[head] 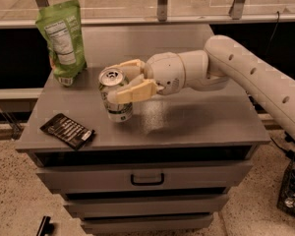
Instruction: Place 7up can upright
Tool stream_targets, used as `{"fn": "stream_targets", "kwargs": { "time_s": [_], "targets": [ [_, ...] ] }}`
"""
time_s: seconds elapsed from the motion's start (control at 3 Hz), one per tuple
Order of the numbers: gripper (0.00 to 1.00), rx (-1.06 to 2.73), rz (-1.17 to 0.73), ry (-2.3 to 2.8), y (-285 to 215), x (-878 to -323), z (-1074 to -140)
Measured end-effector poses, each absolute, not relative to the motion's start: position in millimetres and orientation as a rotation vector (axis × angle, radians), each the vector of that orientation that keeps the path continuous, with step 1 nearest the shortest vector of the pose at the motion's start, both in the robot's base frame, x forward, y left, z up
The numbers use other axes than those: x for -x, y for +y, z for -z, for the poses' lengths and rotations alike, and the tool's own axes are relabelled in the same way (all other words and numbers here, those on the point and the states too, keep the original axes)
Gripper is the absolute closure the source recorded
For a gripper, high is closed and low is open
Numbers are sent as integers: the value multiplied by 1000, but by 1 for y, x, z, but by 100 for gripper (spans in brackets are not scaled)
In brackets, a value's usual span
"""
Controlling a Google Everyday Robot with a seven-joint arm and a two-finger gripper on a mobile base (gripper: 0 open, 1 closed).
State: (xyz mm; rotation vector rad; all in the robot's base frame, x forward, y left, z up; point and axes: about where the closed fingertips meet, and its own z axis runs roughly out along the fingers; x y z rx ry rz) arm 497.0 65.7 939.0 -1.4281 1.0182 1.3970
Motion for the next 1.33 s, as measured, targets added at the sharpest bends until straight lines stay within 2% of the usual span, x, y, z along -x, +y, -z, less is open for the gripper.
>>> {"fn": "stream_targets", "kwargs": {
  "time_s": [1.0,1.33],
  "targets": [
    [20,1495,-1369,1037,73,-495,-931],
    [0,1499,-1372,1032,75,-494,-931]
  ]
}}
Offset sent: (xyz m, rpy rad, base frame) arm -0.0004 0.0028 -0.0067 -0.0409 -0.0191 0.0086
